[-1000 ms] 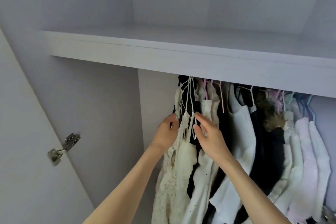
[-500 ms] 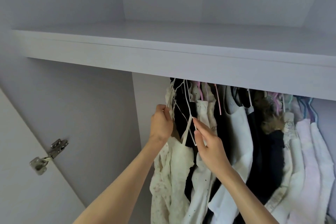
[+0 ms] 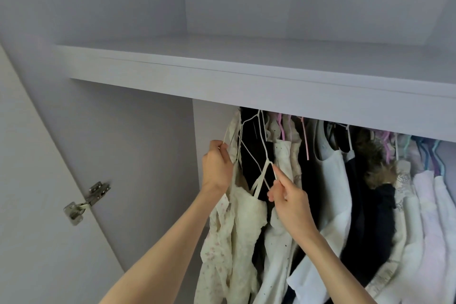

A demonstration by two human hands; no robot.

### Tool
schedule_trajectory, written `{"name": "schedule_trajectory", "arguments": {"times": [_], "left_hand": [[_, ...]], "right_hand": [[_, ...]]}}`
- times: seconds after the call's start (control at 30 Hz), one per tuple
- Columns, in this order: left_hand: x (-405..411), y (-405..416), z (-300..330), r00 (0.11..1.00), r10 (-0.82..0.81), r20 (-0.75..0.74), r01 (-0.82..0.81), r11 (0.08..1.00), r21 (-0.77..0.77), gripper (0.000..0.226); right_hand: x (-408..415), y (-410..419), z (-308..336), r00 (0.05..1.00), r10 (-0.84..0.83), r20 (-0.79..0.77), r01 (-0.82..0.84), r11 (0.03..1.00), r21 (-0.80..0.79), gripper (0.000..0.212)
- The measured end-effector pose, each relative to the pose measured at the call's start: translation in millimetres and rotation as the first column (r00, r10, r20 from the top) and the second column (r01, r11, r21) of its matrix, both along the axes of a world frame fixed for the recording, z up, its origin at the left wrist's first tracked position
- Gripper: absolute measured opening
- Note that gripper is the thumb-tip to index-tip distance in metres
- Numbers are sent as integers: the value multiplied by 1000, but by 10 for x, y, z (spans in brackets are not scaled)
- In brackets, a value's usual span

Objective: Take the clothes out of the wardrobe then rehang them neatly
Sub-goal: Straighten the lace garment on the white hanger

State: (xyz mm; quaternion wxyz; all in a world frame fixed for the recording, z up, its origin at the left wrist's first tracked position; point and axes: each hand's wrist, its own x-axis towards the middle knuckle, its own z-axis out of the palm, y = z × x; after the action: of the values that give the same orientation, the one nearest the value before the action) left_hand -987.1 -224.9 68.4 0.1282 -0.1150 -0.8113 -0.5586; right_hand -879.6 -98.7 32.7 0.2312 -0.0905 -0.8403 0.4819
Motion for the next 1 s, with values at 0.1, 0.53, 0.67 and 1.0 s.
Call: {"name": "schedule_trajectory", "arguments": {"times": [0.1, 0.53, 0.67, 1.0], "left_hand": [[56, -97, -94, 998, 49, 26, -50, 998, 23, 16], [27, -367, 28, 986, 161, 50, -163, 985, 54, 18], [87, -399, -18, 988, 151, 35, -153, 987, 49, 17], [415, -894, -269, 978, 208, -34, -207, 978, 39, 16]], "right_hand": [[47, -9, 58, 999, -23, -34, 22, 999, -32, 47], [59, 35, 170, 974, -174, -146, 171, 985, -34, 38], [8, 39, 103, 942, -230, -244, 258, 962, 88, 36], [-78, -73, -2, 931, -256, -259, 309, 931, 192, 35]]}}
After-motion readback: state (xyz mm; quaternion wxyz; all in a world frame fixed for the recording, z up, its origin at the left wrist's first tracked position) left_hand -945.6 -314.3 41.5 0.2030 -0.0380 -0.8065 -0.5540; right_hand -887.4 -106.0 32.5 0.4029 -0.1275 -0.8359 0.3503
